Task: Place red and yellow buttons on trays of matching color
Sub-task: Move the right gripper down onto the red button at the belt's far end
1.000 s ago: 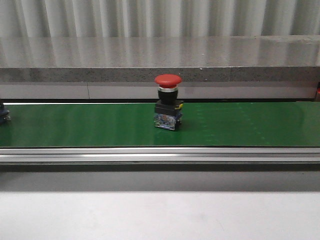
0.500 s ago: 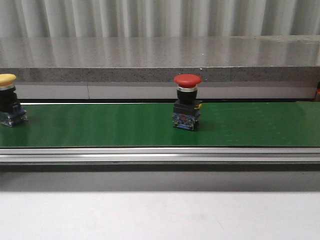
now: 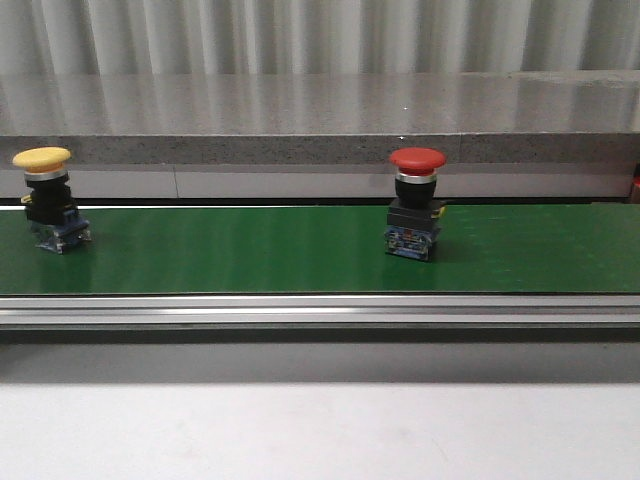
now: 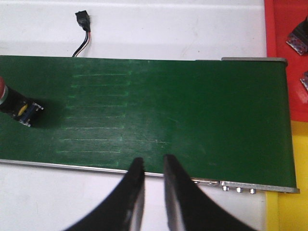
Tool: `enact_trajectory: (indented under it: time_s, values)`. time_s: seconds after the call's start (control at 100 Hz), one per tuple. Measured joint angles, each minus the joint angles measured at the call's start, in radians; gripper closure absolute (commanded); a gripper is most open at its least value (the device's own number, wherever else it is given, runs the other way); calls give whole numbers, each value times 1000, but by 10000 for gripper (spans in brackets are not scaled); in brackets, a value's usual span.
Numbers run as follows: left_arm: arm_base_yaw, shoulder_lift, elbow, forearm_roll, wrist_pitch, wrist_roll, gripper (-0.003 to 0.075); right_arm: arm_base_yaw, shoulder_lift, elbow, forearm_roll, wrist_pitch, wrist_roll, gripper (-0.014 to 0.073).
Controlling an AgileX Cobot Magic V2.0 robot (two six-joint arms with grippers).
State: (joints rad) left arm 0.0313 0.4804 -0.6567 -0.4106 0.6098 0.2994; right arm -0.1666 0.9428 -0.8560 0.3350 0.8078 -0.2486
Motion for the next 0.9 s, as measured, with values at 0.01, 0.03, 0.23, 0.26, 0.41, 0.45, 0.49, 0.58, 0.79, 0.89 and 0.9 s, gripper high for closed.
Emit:
enact_trajectory:
  time_s: [0.01, 0.03, 0.23, 0.26, 0.41, 0.45, 0.49, 0.58, 0.79, 0.89, 0.9]
  values:
    - [0, 0, 0, 0, 0, 0, 740, 0, 0, 0, 0, 0, 0, 129]
    - [0, 0, 0, 0, 0, 0, 740, 0, 0, 0, 0, 2, 0, 74]
    - [0, 0, 0, 0, 0, 0, 740, 2, 0, 0, 31, 6, -18, -42]
    - [0, 0, 0, 0, 0, 0, 740, 4, 0, 0, 41, 6, -40, -42]
    - [0, 0, 0, 0, 0, 0, 740, 61, 39, 0, 90, -1, -157, -42]
    - [0, 0, 0, 0, 0, 0, 740, 80, 60, 0, 94, -11, -177, -42]
    - [0, 0, 0, 0, 0, 0, 740, 96, 85, 0, 99, -18, -191, -42]
    - [0, 0, 0, 0, 0, 0, 740, 135, 144, 0, 101, -45, -202, -42]
    - [0, 0, 0, 0, 0, 0, 740, 234, 272, 0, 107, -114, -208, -42]
    - [0, 0, 0, 0, 0, 0, 740, 279, 324, 0, 113, -162, -210, -42]
    - [0, 0, 0, 0, 0, 0, 740, 282, 328, -2, 113, -165, -210, -42]
